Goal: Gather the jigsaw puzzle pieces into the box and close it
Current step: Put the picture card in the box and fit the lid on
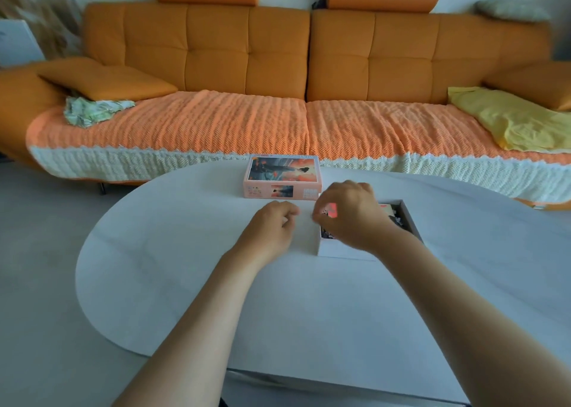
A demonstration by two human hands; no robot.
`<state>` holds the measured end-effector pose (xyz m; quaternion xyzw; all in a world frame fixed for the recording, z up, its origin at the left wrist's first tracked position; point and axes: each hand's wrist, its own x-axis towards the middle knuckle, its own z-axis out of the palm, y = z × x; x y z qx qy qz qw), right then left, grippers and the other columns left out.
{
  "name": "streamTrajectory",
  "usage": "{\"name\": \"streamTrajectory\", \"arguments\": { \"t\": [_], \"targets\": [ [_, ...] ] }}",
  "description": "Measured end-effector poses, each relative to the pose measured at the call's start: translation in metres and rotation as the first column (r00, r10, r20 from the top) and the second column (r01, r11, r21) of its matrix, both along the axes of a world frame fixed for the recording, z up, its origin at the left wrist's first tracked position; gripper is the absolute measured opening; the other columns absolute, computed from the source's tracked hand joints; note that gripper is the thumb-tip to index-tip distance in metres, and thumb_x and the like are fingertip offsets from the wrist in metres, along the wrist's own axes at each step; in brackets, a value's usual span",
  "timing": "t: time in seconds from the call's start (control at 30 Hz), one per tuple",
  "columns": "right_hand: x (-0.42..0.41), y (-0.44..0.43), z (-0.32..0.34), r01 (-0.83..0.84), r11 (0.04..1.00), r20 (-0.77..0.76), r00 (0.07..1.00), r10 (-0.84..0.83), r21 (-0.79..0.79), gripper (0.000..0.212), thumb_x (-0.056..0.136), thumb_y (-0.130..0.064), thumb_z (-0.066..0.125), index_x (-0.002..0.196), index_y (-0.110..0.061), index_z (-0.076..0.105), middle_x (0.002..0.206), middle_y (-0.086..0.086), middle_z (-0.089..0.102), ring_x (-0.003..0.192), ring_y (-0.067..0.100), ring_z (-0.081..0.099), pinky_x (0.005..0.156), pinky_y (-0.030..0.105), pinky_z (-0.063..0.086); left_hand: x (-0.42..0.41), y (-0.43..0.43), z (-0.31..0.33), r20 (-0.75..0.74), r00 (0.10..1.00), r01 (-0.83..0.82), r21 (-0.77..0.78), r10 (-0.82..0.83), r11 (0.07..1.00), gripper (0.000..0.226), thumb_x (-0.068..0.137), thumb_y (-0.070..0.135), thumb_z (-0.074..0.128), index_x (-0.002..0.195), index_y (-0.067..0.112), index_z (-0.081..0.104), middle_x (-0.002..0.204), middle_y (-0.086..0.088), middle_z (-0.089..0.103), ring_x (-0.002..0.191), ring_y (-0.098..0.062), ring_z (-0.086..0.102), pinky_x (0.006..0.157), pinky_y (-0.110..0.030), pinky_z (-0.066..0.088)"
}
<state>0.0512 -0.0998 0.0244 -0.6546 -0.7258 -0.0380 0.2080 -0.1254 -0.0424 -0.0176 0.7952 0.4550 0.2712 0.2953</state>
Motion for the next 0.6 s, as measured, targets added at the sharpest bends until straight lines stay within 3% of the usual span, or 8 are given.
{"name": "streamTrajectory", "arguments": {
  "t": [0.07,0.17,0.23,0.37,0.5,0.6],
  "targets": [
    [0.019,-0.005,0.004,0.107,0.994,-0.044,0.993,-0.107,-0.006,0.009,0.085,-0.040,0.063,0.081,-0.035,0.069,0.087,-0.015,0.063,0.089,0.014,0.052,0.078,0.032,0.032,0.012,-0.005,0.003,0.080,0.996,0.034,-0.081,-0.028,0.996,0.029,0.099,0.023,0.048,0.126,0.027,0.058,0.123,0.007,0.060,0.097,-0.007,0.058,0.073,-0.015,0.042],
    [0.037,-0.012,-0.001,0.163,0.976,-0.009,0.986,-0.166,-0.145,0.015,0.088,-0.036,0.058,0.085,-0.036,0.072,0.090,-0.015,0.063,0.092,0.013,0.054,0.070,0.028,0.032,0.031,-0.013,0.005,0.086,0.992,0.101,-0.140,-0.089,0.985,0.037,0.099,0.029,0.048,0.136,0.027,0.051,0.135,0.011,0.052,0.103,-0.006,0.055,0.087,-0.022,0.041],
    [0.043,-0.014,-0.007,0.165,0.975,-0.017,0.985,-0.170,-0.148,0.016,0.090,-0.034,0.057,0.090,-0.037,0.073,0.096,-0.011,0.062,0.096,0.014,0.055,0.066,0.025,0.031,0.038,-0.013,0.005,0.074,0.993,0.105,-0.128,-0.096,0.986,0.039,0.098,0.031,0.049,0.137,0.028,0.051,0.136,0.010,0.050,0.103,-0.006,0.055,0.092,-0.026,0.042],
    [0.042,-0.004,-0.008,0.165,0.978,-0.088,0.980,-0.177,-0.127,0.021,0.091,-0.030,0.056,0.109,-0.031,0.068,0.108,-0.004,0.057,0.105,0.016,0.052,0.075,0.029,0.036,0.039,0.001,0.007,0.107,0.994,0.043,-0.084,-0.034,0.996,0.034,0.098,0.033,0.049,0.132,0.029,0.053,0.123,0.009,0.055,0.099,-0.007,0.056,0.086,-0.028,0.046],
    [0.035,0.021,-0.005,0.137,0.981,-0.113,0.982,-0.153,-0.138,0.031,0.093,-0.033,0.054,0.123,-0.029,0.059,0.125,0.002,0.052,0.114,0.022,0.051,0.091,0.038,0.046,0.027,0.031,0.012,0.167,0.980,-0.135,0.172,0.107,0.976,0.030,0.095,0.024,0.054,0.124,0.024,0.061,0.113,0.004,0.053,0.106,-0.016,0.052,0.096,-0.028,0.041],
    [0.026,0.043,-0.003,0.164,0.967,-0.078,0.980,-0.182,-0.195,0.045,0.095,-0.040,0.050,0.137,-0.027,0.045,0.140,0.005,0.043,0.121,0.026,0.050,0.097,0.042,0.044,0.011,0.054,0.013,0.158,0.945,-0.318,0.224,0.287,0.921,0.036,0.094,0.022,0.054,0.129,0.020,0.056,0.126,-0.005,0.047,0.123,-0.024,0.040,0.101,-0.028,0.031]
  ]
}}
